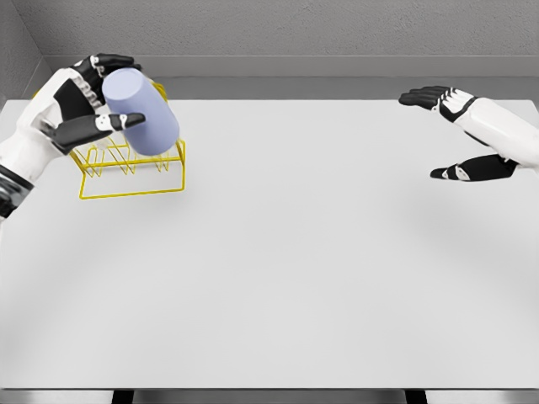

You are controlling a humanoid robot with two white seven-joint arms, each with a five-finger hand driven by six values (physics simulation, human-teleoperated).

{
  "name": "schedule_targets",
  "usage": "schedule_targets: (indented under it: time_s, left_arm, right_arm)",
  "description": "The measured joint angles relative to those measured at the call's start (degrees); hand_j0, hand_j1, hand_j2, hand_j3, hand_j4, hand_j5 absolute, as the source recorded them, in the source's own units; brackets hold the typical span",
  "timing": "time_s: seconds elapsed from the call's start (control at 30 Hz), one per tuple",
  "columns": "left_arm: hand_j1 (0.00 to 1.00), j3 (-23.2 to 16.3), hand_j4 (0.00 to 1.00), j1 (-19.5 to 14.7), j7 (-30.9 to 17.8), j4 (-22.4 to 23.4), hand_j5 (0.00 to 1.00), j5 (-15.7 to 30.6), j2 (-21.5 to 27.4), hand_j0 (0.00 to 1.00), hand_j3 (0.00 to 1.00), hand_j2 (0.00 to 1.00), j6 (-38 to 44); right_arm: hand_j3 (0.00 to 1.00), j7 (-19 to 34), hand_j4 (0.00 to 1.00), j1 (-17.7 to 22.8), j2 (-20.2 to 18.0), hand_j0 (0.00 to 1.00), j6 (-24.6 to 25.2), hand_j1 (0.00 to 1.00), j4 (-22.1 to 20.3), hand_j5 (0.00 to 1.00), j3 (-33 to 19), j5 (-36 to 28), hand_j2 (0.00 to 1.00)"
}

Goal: Place the cup on the cup holder with both arms

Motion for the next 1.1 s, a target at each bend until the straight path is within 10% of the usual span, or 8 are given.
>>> schedule_targets:
  time_s: [1.1]
  left_arm:
    - [0.65, 3.0, 0.65, 1.85, 0.0, 0.88, 0.65, 0.85, 1.45, 0.65, 0.65, 0.65, 0.03]
  right_arm:
    - [1.0, 0.0, 1.0, 0.26, 0.87, 1.0, 0.0, 1.0, 0.0, 1.0, -0.05, 0.05, 1.0]
